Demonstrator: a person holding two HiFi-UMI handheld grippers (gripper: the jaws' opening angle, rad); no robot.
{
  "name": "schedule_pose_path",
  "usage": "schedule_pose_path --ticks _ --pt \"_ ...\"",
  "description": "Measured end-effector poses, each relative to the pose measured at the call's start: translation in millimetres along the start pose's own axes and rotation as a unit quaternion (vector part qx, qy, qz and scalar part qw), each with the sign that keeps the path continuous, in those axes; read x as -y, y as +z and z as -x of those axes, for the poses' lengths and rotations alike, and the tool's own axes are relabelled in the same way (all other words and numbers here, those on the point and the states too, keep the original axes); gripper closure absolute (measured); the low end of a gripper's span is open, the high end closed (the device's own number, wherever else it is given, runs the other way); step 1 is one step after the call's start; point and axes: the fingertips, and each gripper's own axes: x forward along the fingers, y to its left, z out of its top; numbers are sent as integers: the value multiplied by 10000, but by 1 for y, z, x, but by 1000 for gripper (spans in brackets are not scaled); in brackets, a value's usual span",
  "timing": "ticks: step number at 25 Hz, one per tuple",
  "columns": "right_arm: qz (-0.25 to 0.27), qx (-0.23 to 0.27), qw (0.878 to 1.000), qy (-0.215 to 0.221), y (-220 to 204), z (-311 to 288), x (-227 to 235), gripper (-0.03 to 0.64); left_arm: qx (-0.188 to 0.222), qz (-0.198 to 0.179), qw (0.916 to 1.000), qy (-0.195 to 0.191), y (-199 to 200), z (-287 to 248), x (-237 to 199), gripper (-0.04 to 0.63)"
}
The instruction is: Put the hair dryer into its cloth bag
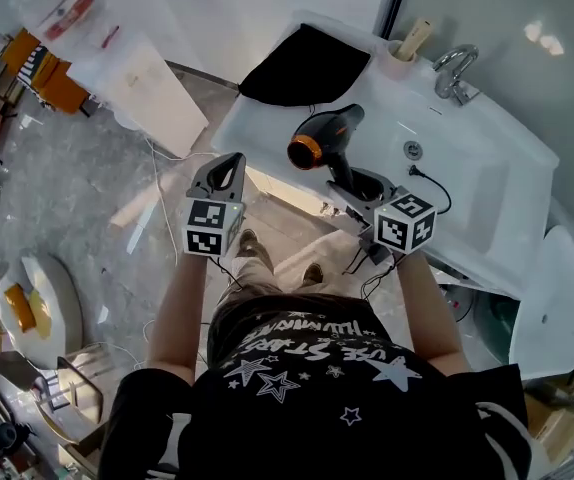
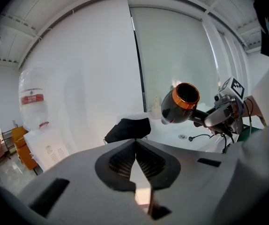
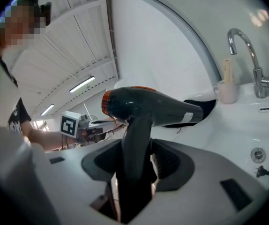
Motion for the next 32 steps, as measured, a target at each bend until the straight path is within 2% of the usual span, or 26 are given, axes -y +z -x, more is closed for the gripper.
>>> schedule_pose_path --ticks 7,15,17,21,26,32 --pt "-69 -167 9998 72 3 -33 -9 414 -145 -236 9995 -149 -4 -30 -48 584" --pt "-173 -176 9997 34 4 -51 -10 413 -225 -765 9956 -491 2 -80 -66 583" --pt "-197 -166 9997 37 7 -59 -11 413 -280 -862 9940 -606 -2 -94 -74 551" --pt "-249 -199 9995 47 9 -79 -13 413 -412 -1073 9900 -823 -13 -125 -91 532" --pt "-316 -268 9991 -119 7 -97 -11 413 -515 -1274 9852 -1023 -23 -158 -108 511" --pt "-392 -305 9983 -301 8 -108 -8 413 -687 -1425 9793 -1264 -34 -189 -117 444"
